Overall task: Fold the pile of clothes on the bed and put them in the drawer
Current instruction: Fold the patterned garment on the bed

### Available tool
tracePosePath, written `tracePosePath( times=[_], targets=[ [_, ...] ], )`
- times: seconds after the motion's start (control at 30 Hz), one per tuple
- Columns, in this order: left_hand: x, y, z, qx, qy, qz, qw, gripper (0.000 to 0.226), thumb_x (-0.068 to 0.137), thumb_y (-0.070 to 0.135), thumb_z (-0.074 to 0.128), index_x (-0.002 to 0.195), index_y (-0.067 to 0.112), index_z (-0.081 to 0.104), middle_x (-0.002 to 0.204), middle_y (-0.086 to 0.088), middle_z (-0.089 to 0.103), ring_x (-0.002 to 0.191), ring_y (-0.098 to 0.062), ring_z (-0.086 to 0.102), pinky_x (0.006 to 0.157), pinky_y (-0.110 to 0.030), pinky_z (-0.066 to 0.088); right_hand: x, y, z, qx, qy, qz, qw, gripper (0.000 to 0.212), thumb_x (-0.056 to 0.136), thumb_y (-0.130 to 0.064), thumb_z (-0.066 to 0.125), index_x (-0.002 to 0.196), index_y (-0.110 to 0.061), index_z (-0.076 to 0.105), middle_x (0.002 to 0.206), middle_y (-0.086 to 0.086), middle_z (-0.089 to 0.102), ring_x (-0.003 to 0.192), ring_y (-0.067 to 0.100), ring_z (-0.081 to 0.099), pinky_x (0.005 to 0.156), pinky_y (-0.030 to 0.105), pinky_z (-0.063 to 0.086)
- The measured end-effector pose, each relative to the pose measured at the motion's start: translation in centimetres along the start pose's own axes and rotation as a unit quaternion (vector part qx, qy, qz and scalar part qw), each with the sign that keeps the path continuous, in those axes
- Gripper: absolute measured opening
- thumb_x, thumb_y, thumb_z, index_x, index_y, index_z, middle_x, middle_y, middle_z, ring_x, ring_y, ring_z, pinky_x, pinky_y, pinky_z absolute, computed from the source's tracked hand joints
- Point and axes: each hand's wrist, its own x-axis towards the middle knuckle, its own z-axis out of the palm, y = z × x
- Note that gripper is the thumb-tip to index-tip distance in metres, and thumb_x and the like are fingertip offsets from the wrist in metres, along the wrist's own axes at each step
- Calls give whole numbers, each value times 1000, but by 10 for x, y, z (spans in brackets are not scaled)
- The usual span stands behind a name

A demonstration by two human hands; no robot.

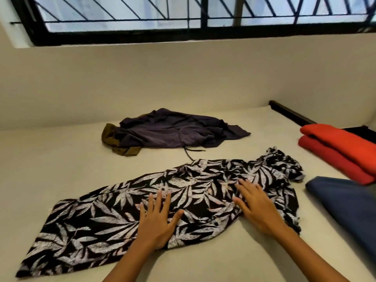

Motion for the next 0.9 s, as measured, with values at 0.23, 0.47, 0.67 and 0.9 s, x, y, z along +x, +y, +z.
tracePosePath(
  times=[0.23,0.47,0.67,0.9],
  targets=[
    [26,104,17,1,-23,113,993,92,57,83,-25,138,40,-23,153,2,-24,136,-19,-31,112,-43,-17,-14,73,-23,32,12,215,976,78,91,-40,54,150,-16,8,155,7,18,137,27,27,104,37,36],
    [28,137,46,38,19,107,993,92,62,89,-5,142,44,-18,149,8,-29,138,-20,-29,106,-43,-23,5,115,-64,23,75,184,980,33,82,2,49,109,-10,63,104,12,64,97,30,60,67,32,44],
    [28,137,49,18,52,114,992,85,56,89,-21,134,57,-14,151,12,-25,138,-16,-27,108,-40,-21,-2,173,-160,-133,214,117,961,34,73,18,51,99,3,66,93,19,61,93,36,48,59,35,35],
    [30,134,54,-2,69,125,990,74,60,90,-15,129,67,-5,152,11,-22,139,-16,-25,110,-42,-20,-17,170,-157,-263,-80,151,949,30,83,-12,53,112,-18,61,119,3,56,113,24,51,77,31,43]
  ],
)
